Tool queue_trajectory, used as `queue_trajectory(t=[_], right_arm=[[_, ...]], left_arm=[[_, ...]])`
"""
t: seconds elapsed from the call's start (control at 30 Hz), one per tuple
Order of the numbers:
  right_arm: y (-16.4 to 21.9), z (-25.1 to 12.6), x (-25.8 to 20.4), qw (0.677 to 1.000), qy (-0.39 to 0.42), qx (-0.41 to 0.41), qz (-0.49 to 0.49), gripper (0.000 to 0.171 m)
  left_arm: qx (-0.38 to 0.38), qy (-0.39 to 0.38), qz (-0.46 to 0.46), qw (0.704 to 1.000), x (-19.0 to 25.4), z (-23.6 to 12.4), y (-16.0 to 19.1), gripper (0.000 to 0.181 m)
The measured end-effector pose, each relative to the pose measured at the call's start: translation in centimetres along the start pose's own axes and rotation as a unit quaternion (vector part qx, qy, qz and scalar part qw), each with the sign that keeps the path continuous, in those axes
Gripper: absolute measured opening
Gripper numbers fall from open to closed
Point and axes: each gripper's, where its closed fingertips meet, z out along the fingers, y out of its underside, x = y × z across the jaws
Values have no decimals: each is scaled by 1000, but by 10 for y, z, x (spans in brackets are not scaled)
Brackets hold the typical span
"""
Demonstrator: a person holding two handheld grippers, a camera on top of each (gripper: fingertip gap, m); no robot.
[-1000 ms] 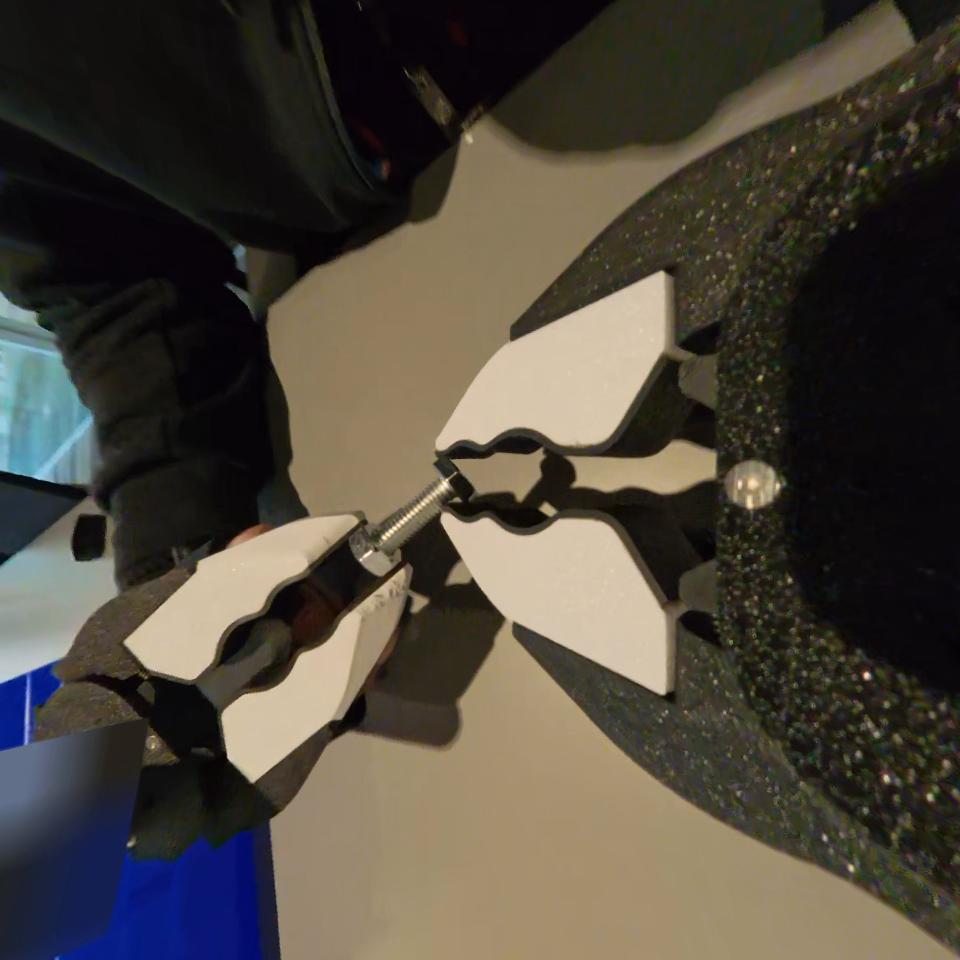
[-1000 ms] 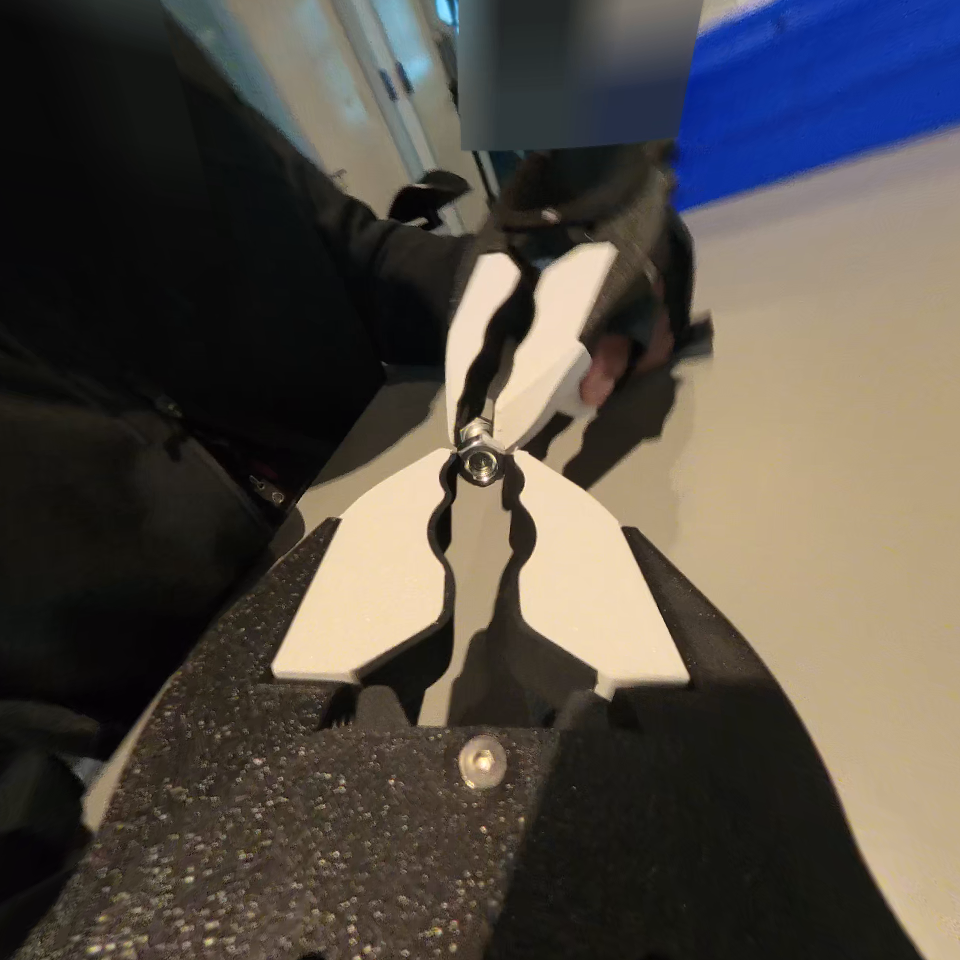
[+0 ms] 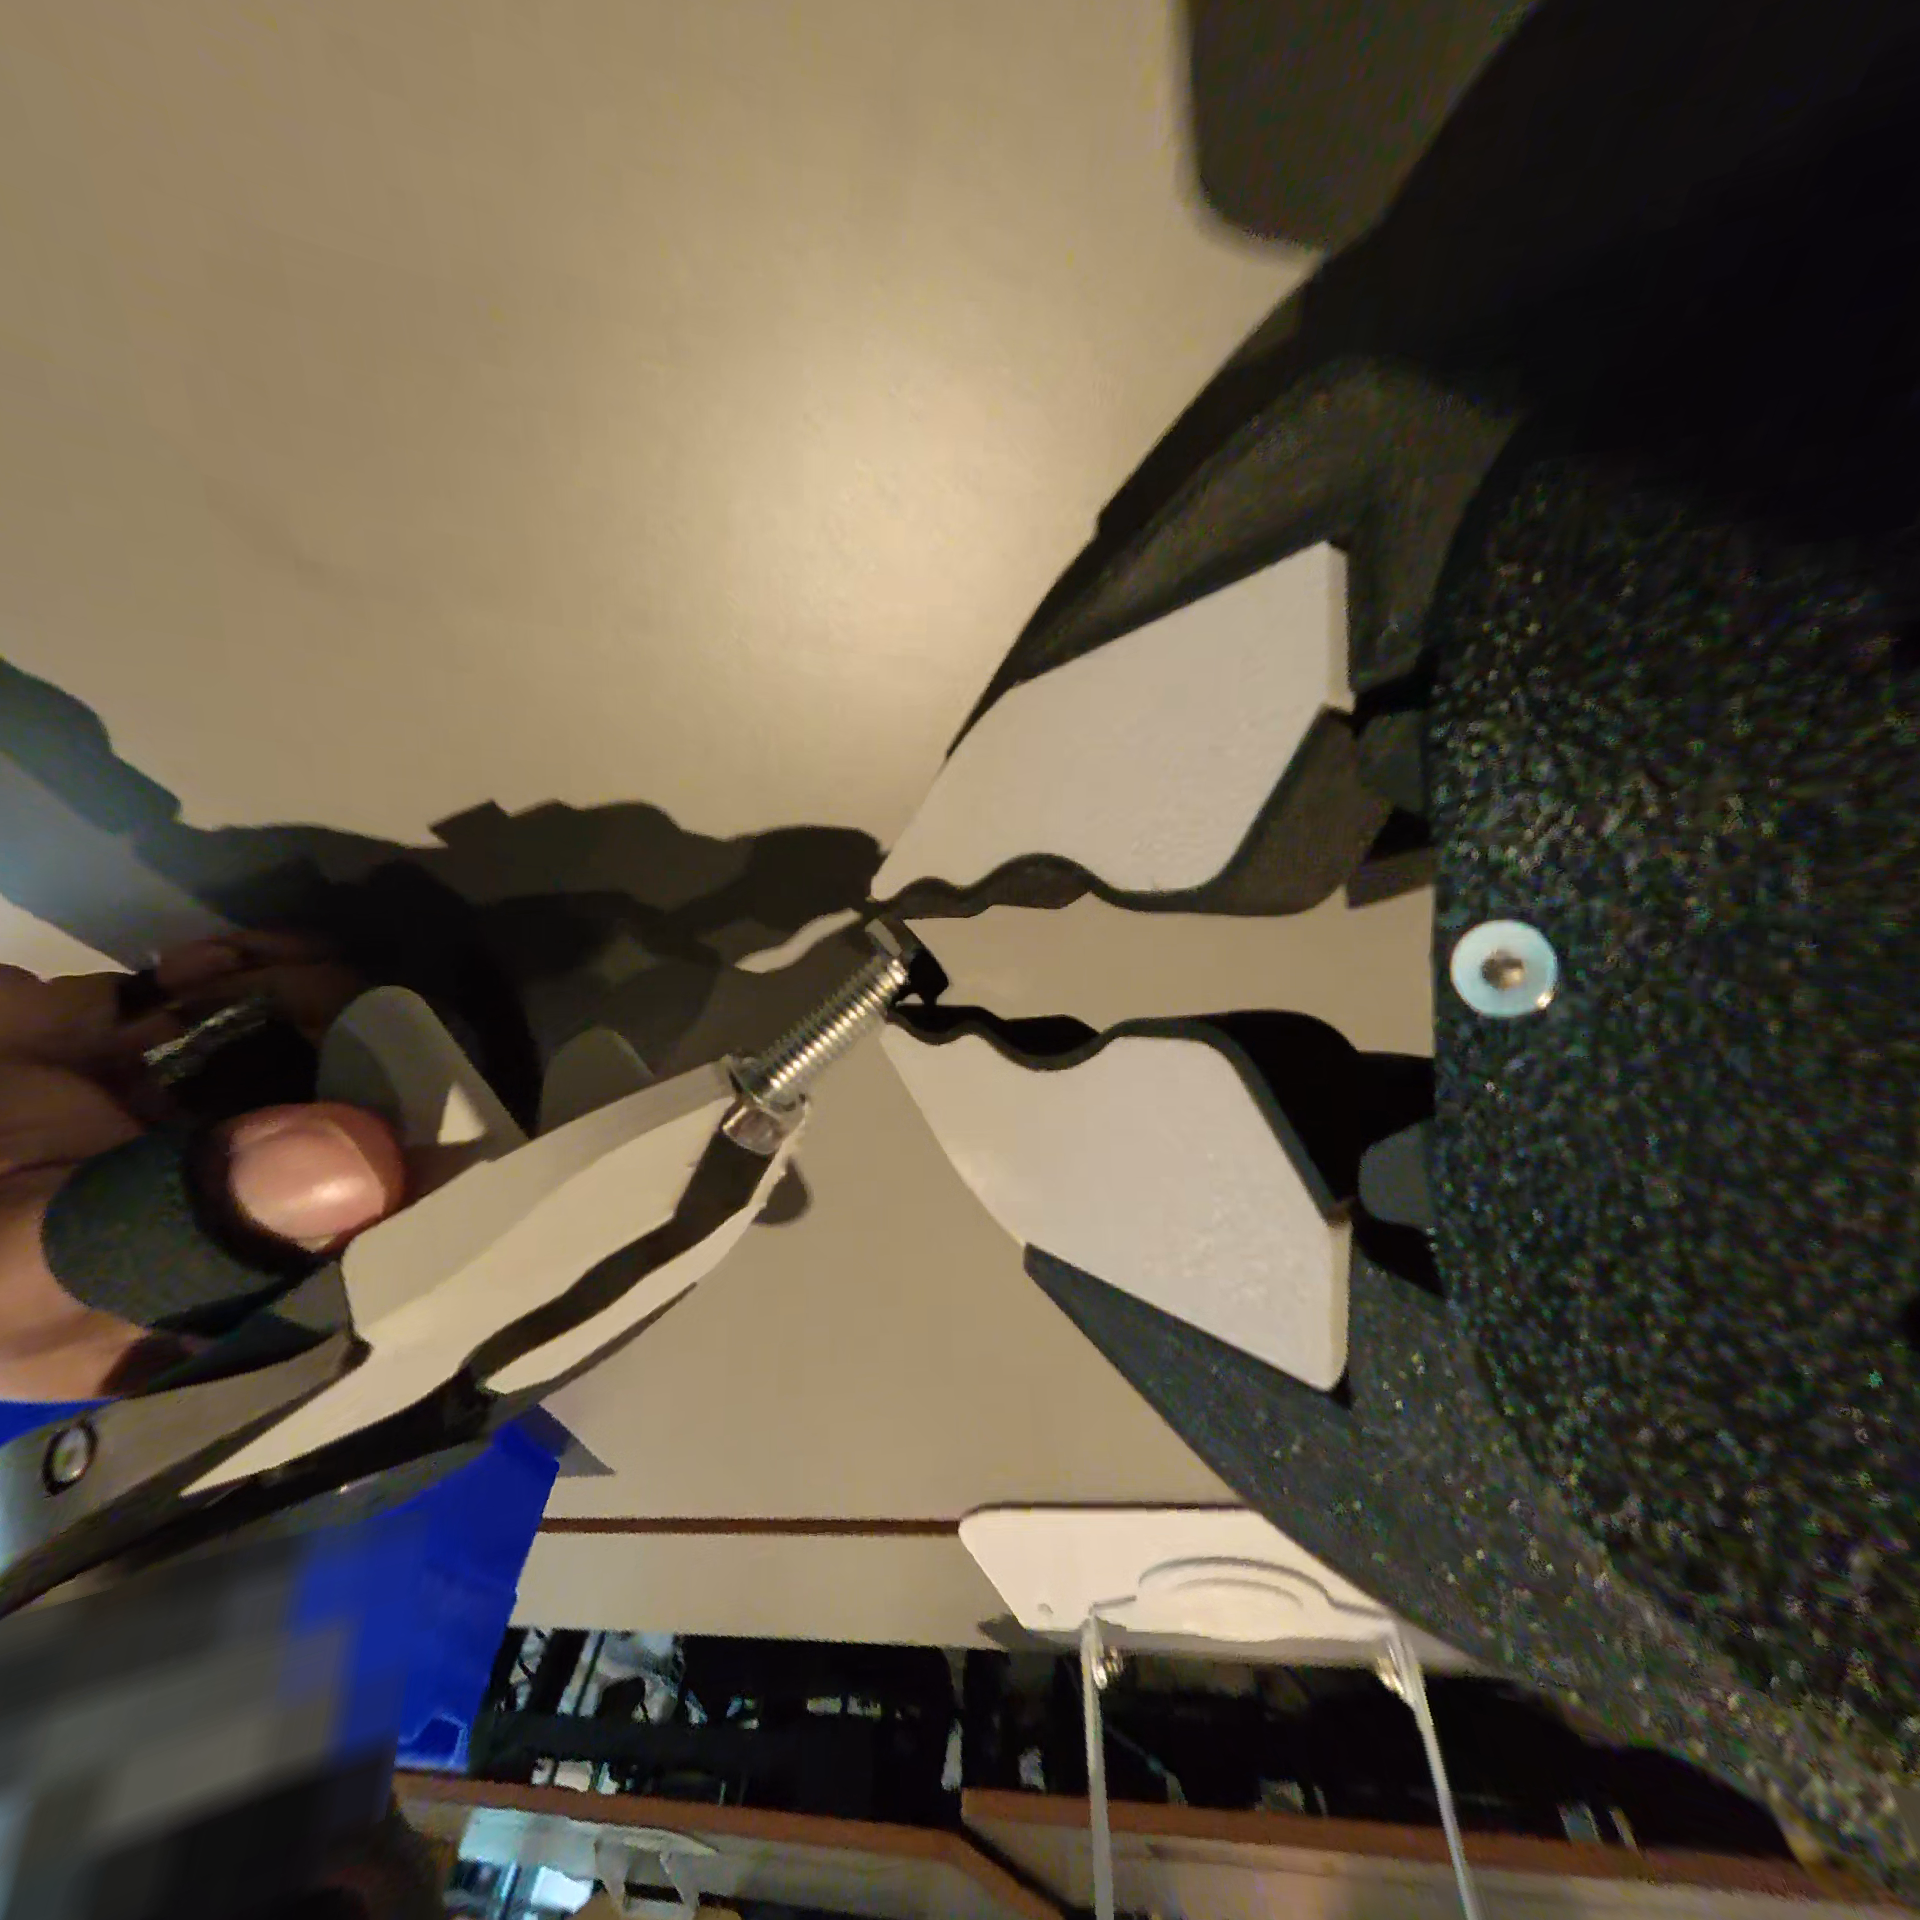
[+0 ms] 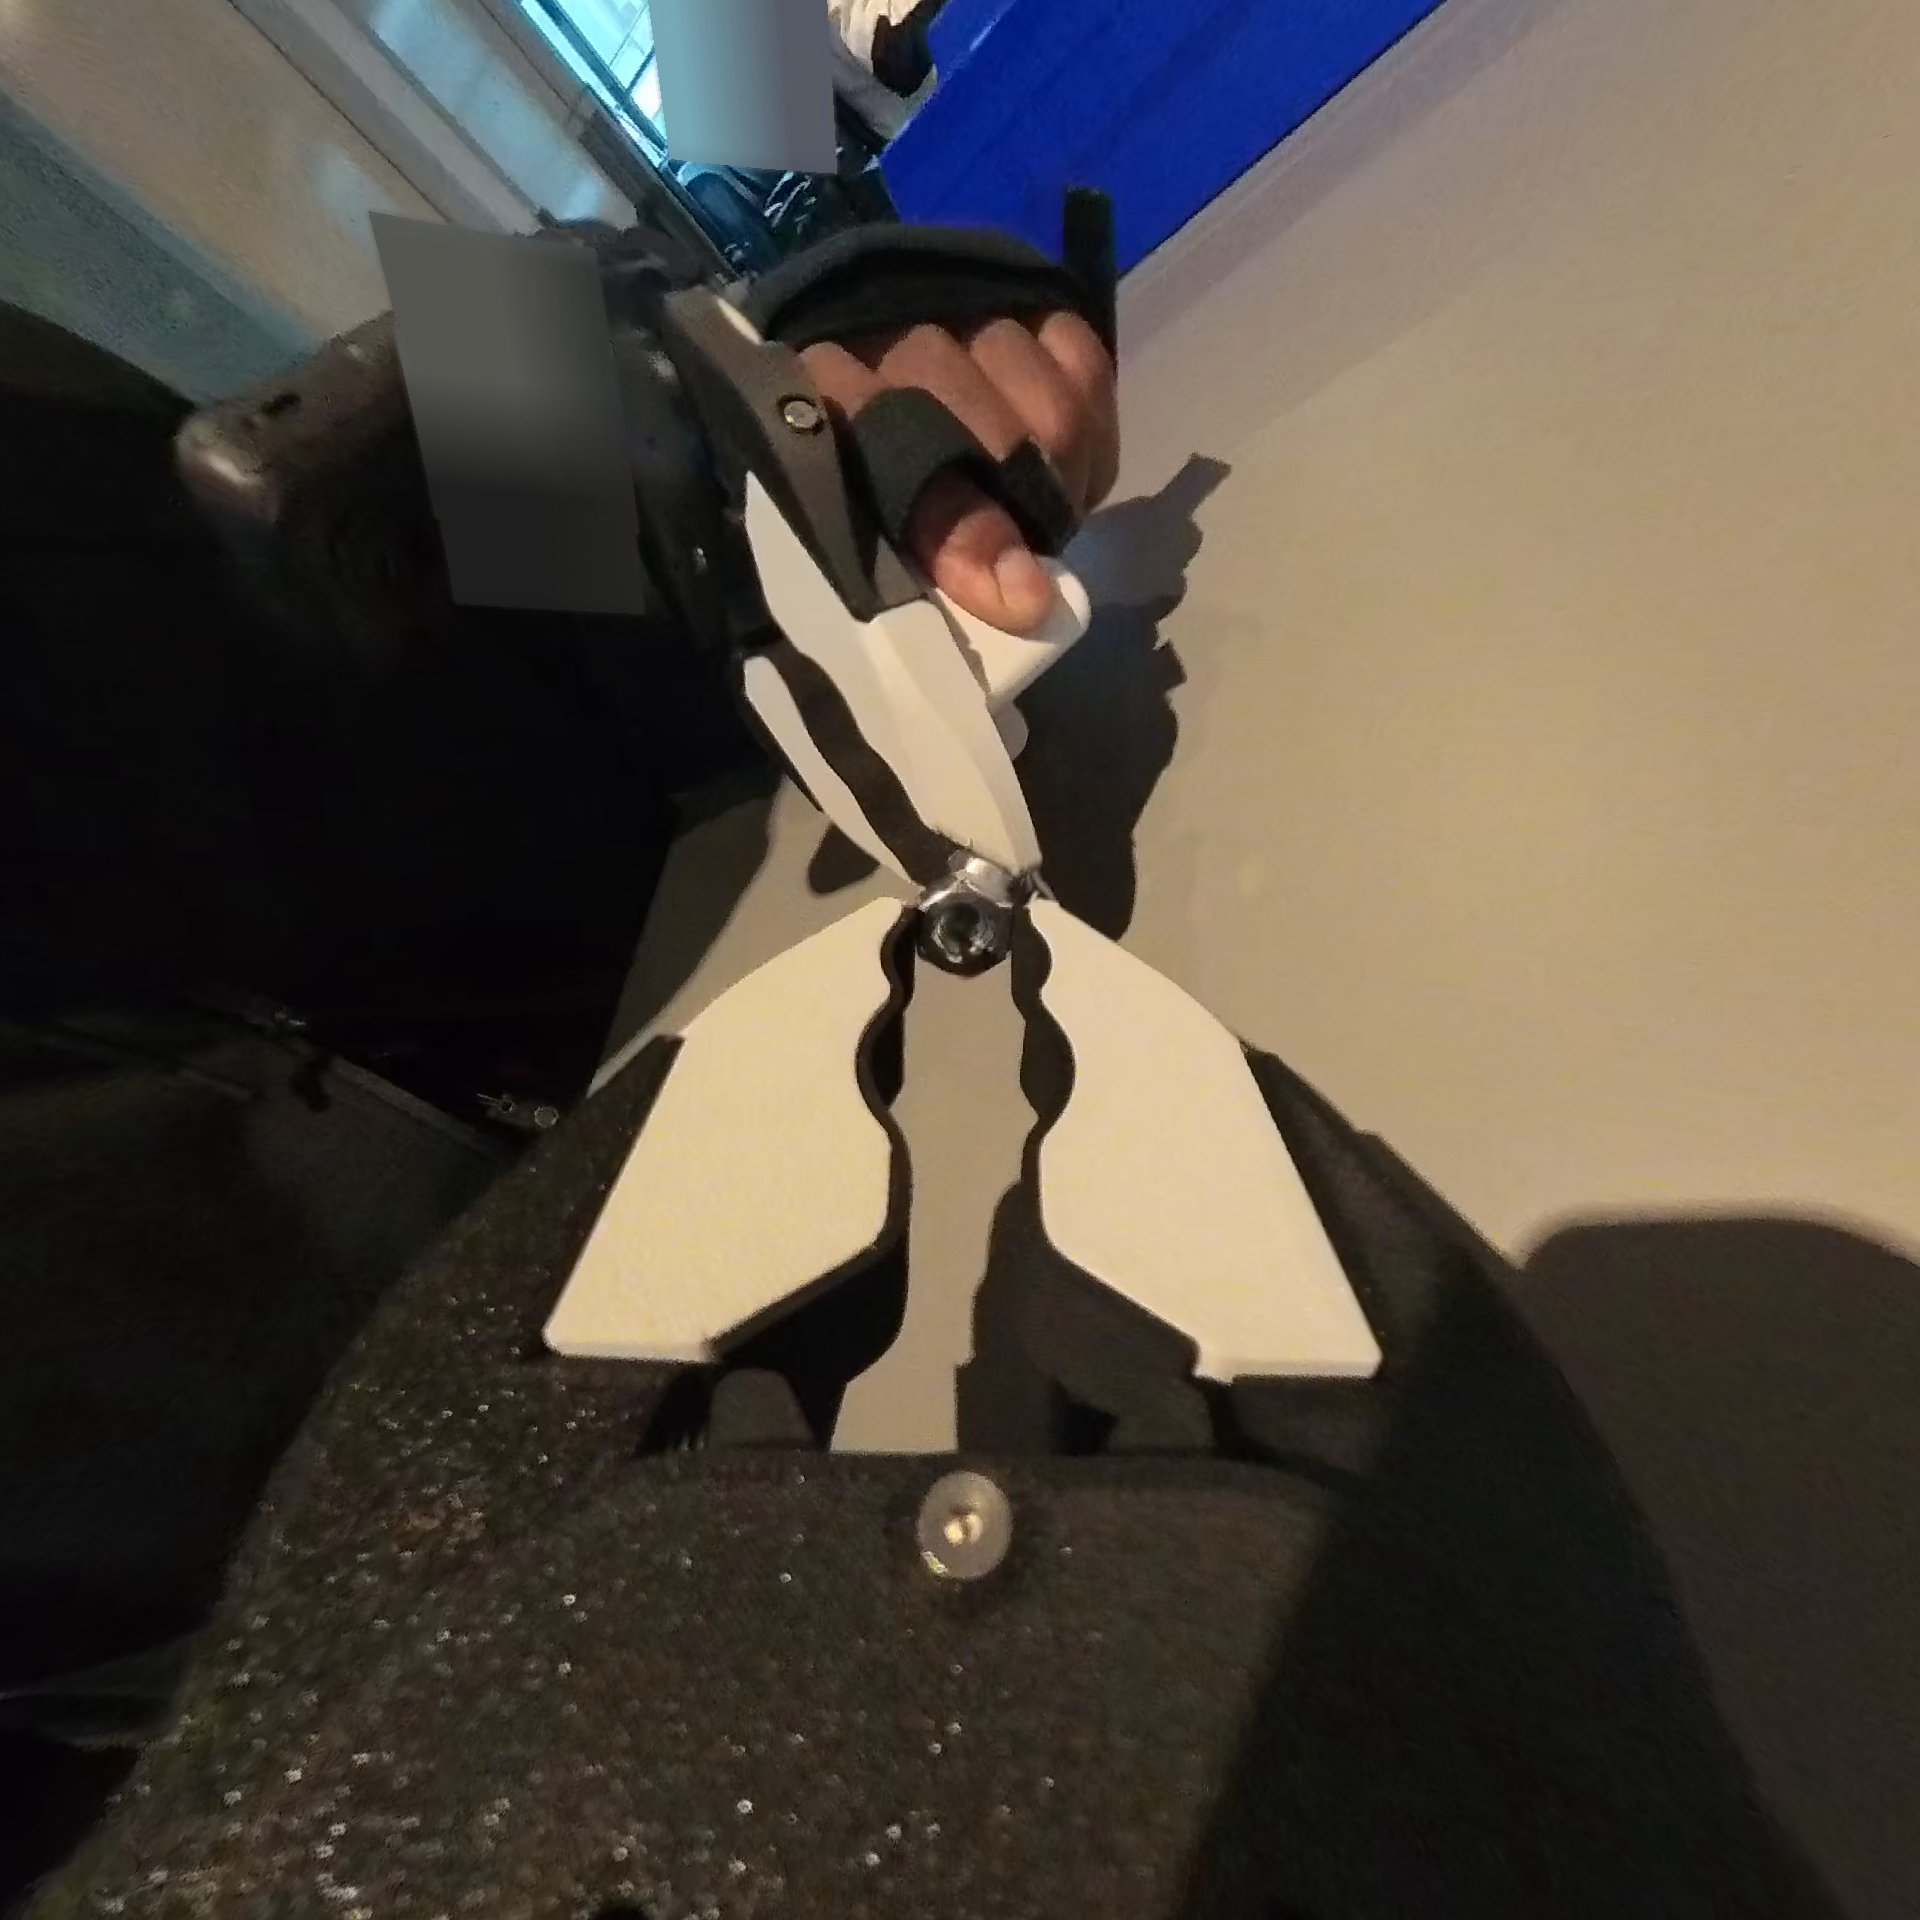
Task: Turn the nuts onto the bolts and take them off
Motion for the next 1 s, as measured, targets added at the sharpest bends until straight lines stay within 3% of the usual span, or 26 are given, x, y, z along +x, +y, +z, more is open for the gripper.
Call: queue_trajectory(t=[0.03,1.0], right_arm=[[0,0,-1,1000,-1,1,-4,18],[0,-2,-1,999,12,-8,-52,18]], left_arm=[[10,7,-8,1000,1,0,-2,16],[44,22,-47,998,3,0,-6,16]])
